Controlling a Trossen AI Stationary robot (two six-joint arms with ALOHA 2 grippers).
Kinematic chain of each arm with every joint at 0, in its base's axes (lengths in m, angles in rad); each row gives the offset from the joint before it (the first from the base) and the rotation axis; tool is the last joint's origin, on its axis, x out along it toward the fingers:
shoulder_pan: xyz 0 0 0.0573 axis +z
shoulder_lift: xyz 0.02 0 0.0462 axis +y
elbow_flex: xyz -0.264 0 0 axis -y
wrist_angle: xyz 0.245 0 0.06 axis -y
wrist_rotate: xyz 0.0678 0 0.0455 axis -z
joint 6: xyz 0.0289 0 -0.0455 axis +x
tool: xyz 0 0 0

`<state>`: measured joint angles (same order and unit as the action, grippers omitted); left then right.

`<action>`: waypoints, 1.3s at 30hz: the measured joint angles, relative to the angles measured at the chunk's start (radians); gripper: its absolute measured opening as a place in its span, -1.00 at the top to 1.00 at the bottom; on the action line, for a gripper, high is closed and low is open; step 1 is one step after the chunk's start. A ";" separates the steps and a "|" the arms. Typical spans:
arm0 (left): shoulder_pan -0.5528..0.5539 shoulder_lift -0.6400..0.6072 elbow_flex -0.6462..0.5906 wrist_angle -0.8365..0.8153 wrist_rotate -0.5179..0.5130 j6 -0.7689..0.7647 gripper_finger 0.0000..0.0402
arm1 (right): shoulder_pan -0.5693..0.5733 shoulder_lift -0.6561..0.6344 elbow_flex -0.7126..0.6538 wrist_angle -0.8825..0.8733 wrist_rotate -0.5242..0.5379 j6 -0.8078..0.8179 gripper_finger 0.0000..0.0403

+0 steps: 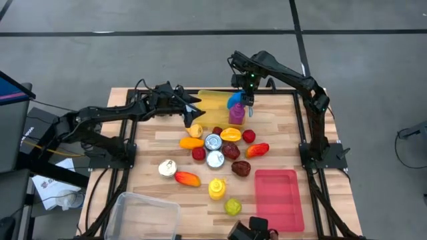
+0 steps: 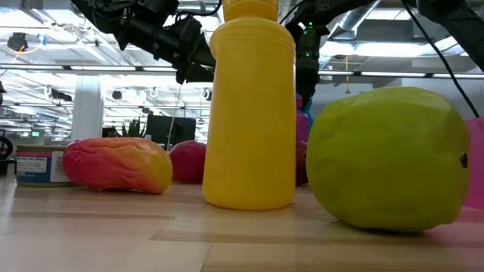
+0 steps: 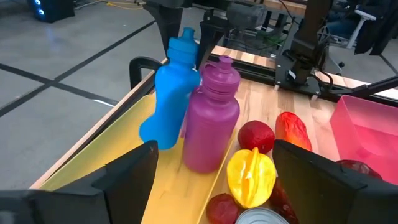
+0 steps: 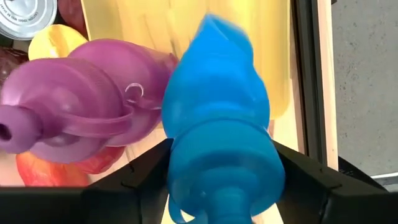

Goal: Pick & Place Food Item
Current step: Put the blue tumbler into the yellow bin, then put the yellow tumbler into the yellow bin

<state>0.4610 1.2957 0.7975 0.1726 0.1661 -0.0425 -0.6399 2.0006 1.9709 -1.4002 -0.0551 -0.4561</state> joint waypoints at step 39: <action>-0.001 0.000 0.000 -0.019 0.000 0.009 -0.54 | 0.005 0.000 0.001 0.067 0.153 -0.006 -0.19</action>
<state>0.4603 1.2957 0.7971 0.1534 0.1665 -0.0337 -0.6353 2.0006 1.9715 -1.3334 0.0979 -0.4619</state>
